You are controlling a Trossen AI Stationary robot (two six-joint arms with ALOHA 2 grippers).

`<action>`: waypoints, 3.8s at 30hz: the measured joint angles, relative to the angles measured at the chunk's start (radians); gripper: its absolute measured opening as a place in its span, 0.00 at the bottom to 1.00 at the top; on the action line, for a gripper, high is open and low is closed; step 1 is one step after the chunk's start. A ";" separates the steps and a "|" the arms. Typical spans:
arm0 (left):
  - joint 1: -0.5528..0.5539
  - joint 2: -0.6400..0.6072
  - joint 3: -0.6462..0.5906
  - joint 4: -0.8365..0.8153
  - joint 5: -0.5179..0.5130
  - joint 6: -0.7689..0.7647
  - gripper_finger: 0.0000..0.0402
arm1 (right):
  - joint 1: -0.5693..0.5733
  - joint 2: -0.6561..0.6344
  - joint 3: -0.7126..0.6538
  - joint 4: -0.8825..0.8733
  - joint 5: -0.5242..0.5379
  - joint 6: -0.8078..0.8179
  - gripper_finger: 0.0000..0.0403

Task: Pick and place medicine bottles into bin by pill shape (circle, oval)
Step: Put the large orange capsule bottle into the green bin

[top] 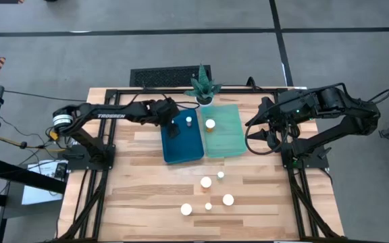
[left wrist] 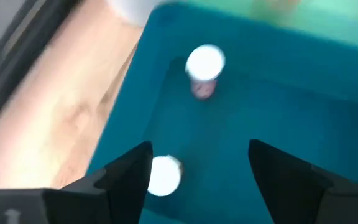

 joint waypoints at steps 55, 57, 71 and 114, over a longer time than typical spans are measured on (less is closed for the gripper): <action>-0.580 0.335 0.260 0.452 0.180 0.140 0.64 | 0.009 0.006 0.000 0.060 0.001 0.059 0.59; -0.589 0.339 0.260 0.450 0.098 0.096 0.65 | 0.017 0.006 0.000 0.059 0.001 0.054 0.59; -0.655 0.374 0.259 0.428 -0.032 -0.029 0.76 | 0.123 0.006 0.000 0.059 0.001 0.054 0.59; -0.697 0.485 0.326 0.281 -0.126 -0.146 0.57 | 0.161 0.006 0.000 0.056 0.001 0.047 0.59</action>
